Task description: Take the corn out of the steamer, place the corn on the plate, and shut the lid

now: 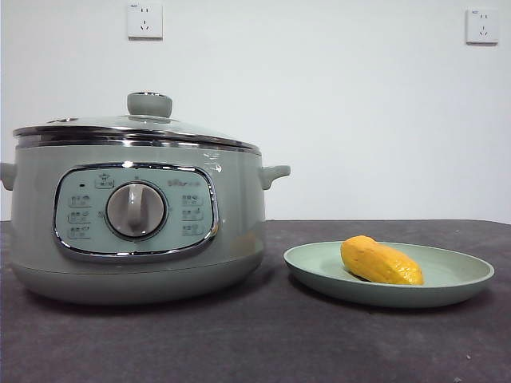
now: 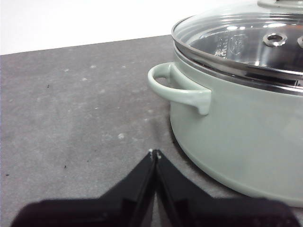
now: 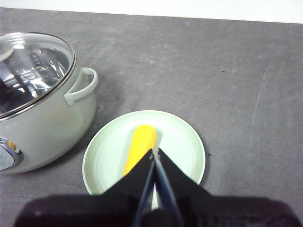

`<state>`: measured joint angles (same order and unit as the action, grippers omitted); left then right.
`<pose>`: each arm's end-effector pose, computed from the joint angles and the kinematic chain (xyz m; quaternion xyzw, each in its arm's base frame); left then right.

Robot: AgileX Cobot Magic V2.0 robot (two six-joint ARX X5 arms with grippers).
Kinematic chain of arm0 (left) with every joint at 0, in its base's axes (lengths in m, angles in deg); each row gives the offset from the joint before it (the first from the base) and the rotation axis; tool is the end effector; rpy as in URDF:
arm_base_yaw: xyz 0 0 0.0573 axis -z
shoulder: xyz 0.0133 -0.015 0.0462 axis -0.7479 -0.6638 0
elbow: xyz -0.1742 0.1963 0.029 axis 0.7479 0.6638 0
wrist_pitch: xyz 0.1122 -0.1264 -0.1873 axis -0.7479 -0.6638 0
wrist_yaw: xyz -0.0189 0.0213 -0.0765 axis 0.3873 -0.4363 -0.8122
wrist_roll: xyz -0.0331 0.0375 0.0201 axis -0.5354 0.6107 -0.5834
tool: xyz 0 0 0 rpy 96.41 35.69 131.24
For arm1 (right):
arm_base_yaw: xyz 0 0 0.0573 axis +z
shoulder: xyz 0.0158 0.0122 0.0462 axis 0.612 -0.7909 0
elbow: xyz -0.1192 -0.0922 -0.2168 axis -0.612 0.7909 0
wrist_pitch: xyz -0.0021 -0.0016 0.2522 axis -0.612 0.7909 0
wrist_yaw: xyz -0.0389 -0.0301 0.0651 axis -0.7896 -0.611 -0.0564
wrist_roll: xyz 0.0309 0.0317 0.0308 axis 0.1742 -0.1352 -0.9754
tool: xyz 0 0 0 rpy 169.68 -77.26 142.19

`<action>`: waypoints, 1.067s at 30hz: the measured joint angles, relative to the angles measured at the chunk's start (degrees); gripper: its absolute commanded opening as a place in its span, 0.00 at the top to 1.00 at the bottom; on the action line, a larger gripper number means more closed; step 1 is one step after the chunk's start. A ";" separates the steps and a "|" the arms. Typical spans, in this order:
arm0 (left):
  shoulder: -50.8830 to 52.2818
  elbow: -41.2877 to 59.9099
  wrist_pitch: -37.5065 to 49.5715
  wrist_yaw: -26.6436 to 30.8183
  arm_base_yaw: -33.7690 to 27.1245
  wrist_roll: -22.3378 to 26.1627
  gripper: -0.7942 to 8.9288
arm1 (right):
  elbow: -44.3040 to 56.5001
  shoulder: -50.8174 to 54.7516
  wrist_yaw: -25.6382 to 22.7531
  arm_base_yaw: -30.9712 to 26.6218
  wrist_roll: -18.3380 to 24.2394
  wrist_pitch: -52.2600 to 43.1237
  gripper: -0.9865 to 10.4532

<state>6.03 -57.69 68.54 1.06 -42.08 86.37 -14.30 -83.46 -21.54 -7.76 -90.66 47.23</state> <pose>0.0928 -0.0096 0.1532 0.0329 0.1035 -0.0460 0.9930 0.0982 0.0513 0.2828 -0.0240 0.1968 0.1678 0.9657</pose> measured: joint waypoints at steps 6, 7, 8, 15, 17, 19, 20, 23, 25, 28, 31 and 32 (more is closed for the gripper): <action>0.00 0.00 0.00 0.00 0.00 0.00 0.92 | 0.00 0.00 0.00 0.00 0.00 0.00 0.91; 0.00 0.00 0.00 0.00 0.00 0.00 0.92 | 0.00 0.00 0.00 0.00 0.00 0.00 0.91; 0.00 0.00 -0.02 0.00 0.00 0.00 0.92 | 0.00 0.00 0.00 0.00 0.00 0.00 0.91; 0.00 0.00 0.00 0.00 0.00 0.00 0.92 | 0.00 0.00 -0.94 0.00 0.00 0.00 0.91; 0.00 0.00 0.00 0.00 0.00 0.00 0.92 | 0.00 0.00 -1.55 0.00 0.02 0.22 0.91; 0.00 0.00 0.00 0.00 0.00 0.00 0.92 | 0.00 0.35 -1.46 0.00 0.31 1.36 0.91; 0.00 0.00 0.00 0.00 0.00 0.00 0.92 | 0.07 1.07 -1.55 -0.13 0.70 2.10 0.91; 0.00 0.00 0.00 0.00 0.00 0.00 0.92 | 1.73 4.96 -0.81 -2.86 3.39 0.04 0.91; 0.00 0.00 0.00 0.00 0.00 0.00 0.92 | 3.69 8.31 1.07 -6.67 5.31 -4.33 0.91; 0.00 0.00 0.00 0.00 0.00 0.00 0.92 | 7.87 13.07 6.36 -13.99 7.08 -12.07 0.91; 0.00 0.00 0.00 0.00 0.00 0.00 0.92 | 13.40 17.20 9.99 -20.20 7.82 -16.90 0.91; 0.00 0.00 0.00 0.00 0.00 -0.02 0.92 | 15.10 18.36 10.62 -21.66 7.98 -17.42 0.91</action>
<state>6.03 -57.69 68.54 1.06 -42.08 86.35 0.80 -65.10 -10.92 -29.42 -82.68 29.81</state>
